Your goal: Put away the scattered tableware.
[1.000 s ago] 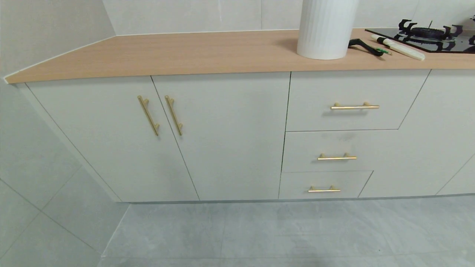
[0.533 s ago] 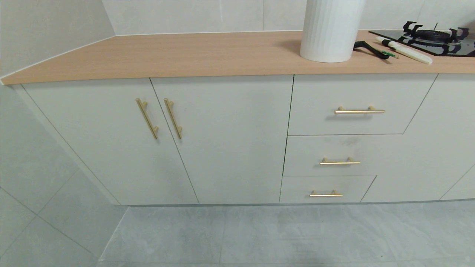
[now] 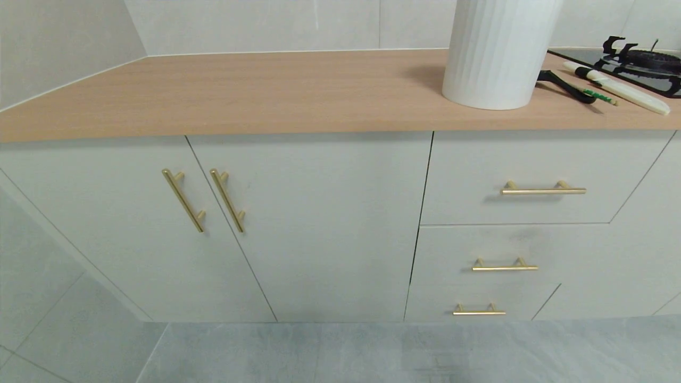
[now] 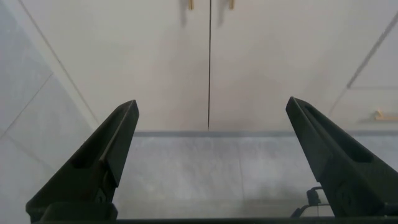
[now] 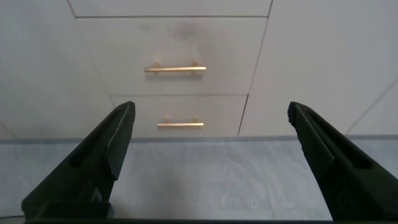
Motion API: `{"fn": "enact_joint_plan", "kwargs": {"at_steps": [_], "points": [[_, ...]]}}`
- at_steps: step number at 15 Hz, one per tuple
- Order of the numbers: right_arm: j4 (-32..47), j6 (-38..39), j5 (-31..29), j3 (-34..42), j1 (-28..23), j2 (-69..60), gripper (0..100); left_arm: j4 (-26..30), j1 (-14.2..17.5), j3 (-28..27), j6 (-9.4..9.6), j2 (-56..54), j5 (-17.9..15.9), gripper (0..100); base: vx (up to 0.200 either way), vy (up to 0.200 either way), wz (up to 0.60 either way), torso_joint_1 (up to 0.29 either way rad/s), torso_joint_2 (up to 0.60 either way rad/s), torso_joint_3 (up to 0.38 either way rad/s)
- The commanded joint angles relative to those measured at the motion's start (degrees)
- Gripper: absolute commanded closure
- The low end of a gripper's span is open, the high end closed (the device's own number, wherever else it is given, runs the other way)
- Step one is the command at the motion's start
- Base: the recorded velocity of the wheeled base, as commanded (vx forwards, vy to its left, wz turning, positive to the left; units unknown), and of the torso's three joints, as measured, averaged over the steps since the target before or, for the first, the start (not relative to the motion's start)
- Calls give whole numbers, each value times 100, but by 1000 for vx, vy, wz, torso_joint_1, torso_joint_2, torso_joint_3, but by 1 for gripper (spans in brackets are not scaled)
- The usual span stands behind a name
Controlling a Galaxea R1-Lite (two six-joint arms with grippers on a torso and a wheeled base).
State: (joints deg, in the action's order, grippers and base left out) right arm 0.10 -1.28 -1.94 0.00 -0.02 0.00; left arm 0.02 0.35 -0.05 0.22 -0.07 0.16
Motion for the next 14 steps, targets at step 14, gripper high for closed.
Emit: {"fn": "enact_joint_plan", "kwargs": {"at_steps": [14], "points": [[386, -65, 194, -1406, 108, 940, 0, -2, 0, 5, -4, 7, 2, 0, 0, 0, 0, 0, 0, 0]]}}
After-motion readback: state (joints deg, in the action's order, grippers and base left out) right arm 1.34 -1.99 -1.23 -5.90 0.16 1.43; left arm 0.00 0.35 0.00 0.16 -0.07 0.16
